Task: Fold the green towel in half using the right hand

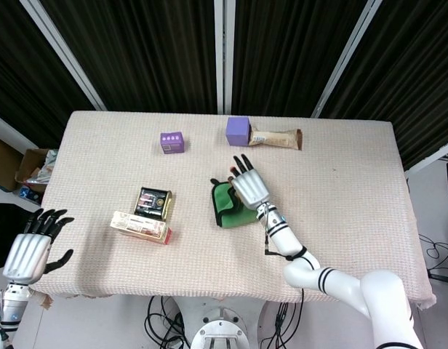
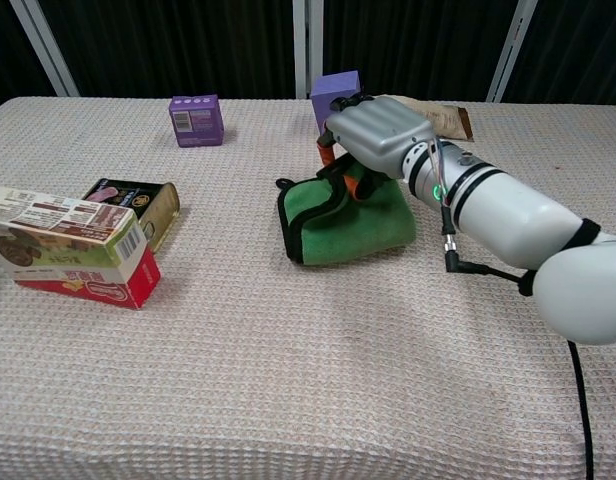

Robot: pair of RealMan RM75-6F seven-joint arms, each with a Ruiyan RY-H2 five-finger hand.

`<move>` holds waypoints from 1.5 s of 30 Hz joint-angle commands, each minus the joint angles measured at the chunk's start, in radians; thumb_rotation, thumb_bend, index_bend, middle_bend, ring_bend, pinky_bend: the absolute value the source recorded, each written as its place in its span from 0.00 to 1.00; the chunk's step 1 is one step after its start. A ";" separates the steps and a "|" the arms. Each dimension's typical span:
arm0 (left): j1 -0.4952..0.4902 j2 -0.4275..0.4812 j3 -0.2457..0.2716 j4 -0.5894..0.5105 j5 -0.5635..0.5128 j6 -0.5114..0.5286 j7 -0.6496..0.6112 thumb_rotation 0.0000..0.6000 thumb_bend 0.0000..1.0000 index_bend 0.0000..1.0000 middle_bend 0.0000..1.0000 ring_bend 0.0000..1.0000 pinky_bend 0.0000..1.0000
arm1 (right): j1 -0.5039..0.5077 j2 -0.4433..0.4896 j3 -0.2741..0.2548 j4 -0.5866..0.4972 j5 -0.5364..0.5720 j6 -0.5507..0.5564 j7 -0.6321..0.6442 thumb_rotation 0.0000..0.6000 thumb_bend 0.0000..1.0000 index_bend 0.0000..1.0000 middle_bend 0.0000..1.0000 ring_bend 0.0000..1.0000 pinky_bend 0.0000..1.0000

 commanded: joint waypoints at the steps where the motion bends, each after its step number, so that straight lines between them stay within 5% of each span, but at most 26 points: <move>1: 0.000 -0.002 0.001 0.004 -0.002 -0.002 -0.004 1.00 0.23 0.24 0.14 0.12 0.09 | 0.028 -0.026 0.009 0.048 0.023 -0.025 -0.010 1.00 0.49 0.59 0.24 0.00 0.00; 10: 0.006 -0.010 0.002 0.025 -0.011 -0.005 -0.023 1.00 0.23 0.24 0.14 0.12 0.09 | 0.018 -0.043 0.006 0.108 0.083 -0.027 -0.011 1.00 0.48 0.53 0.23 0.00 0.00; 12: 0.004 -0.011 0.003 0.023 -0.009 -0.008 -0.023 1.00 0.23 0.24 0.14 0.12 0.09 | 0.023 -0.049 0.008 0.126 0.096 -0.035 -0.013 1.00 0.44 0.41 0.20 0.00 0.00; 14: 0.004 -0.010 0.005 0.020 -0.003 -0.007 -0.025 1.00 0.23 0.24 0.14 0.12 0.09 | 0.025 -0.054 0.011 0.128 0.103 -0.032 -0.002 1.00 0.26 0.15 0.14 0.00 0.00; 16: 0.004 -0.008 0.006 0.018 0.000 -0.006 -0.029 1.00 0.23 0.24 0.14 0.12 0.09 | 0.022 -0.048 0.008 0.115 0.094 -0.014 0.023 1.00 0.11 0.00 0.09 0.00 0.00; 27: 0.013 -0.005 0.007 0.024 0.004 0.013 -0.045 1.00 0.23 0.24 0.14 0.12 0.09 | -0.131 0.187 -0.111 -0.277 -0.030 0.167 0.134 1.00 0.17 0.00 0.08 0.00 0.00; 34: 0.017 -0.010 0.008 0.030 0.014 0.025 -0.051 1.00 0.23 0.24 0.14 0.12 0.09 | -0.213 0.241 -0.191 -0.369 -0.047 0.211 0.156 1.00 0.19 0.07 0.11 0.00 0.00; 38: 0.019 -0.008 0.007 0.037 0.013 0.029 -0.057 1.00 0.23 0.24 0.14 0.12 0.09 | -0.326 0.319 -0.234 -0.448 -0.115 0.403 0.182 1.00 0.22 0.11 0.15 0.00 0.00; 45: 0.016 -0.008 -0.007 0.045 0.001 0.030 -0.066 1.00 0.23 0.24 0.14 0.12 0.09 | -0.564 0.607 -0.318 -0.707 -0.172 0.702 0.174 1.00 0.26 0.15 0.21 0.04 0.11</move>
